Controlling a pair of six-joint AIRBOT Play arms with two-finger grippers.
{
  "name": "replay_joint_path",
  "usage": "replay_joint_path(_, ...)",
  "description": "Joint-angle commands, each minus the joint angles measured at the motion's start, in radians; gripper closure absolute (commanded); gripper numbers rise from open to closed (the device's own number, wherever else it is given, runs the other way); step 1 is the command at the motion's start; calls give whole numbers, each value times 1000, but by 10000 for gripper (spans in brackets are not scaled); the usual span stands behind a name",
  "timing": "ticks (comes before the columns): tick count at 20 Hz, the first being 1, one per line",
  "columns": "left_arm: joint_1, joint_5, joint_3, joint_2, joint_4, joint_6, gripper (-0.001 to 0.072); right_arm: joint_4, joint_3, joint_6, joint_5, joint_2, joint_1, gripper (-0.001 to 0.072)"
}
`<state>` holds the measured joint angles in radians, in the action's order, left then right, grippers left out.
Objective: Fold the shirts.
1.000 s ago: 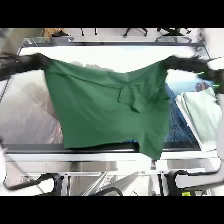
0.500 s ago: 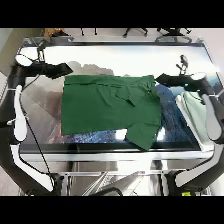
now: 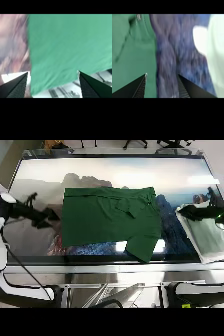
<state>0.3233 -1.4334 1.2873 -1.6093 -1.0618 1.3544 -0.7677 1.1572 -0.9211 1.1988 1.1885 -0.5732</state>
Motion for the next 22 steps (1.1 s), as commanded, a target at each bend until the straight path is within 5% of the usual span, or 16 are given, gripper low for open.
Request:
replay_joint_path(1, 17, 166, -281, 92, 11, -49, 9, 5, -123, 35, 21, -30, -15, 277)
replay_joint_path(4, -15, 230, -328, 52, 151, -140, 9, 4, -169, 35, 21, -30, 30, 277)
replay_joint_path(10, -74, 139, -258, -64, 139, -139, 10, 4, -206, 35, 18, -30, 86, 277)
replay_joint_path(12, -73, 137, -241, -63, 138, -143, 114, 4, -208, 35, 22, -30, 95, 277)
replay_joint_path(17, -94, 122, -236, -64, 137, -146, 118, -15, -273, 35, -49, -19, 144, 277)
replay_joint_path(18, -105, 121, -235, -64, 137, -146, 171, -18, -278, 35, -66, -6, 155, 277)
replay_joint_path(19, -111, 117, -235, -64, 137, -154, 574, -15, -278, 35, -74, 11, 166, 277)
replay_joint_path(20, -113, 115, -235, -64, 137, -167, 692, -10, -277, 35, -76, 29, 175, 277)
replay_joint_path(22, -113, 112, -235, -64, 138, -167, 691, -3, -277, 35, -76, 62, 200, 277)
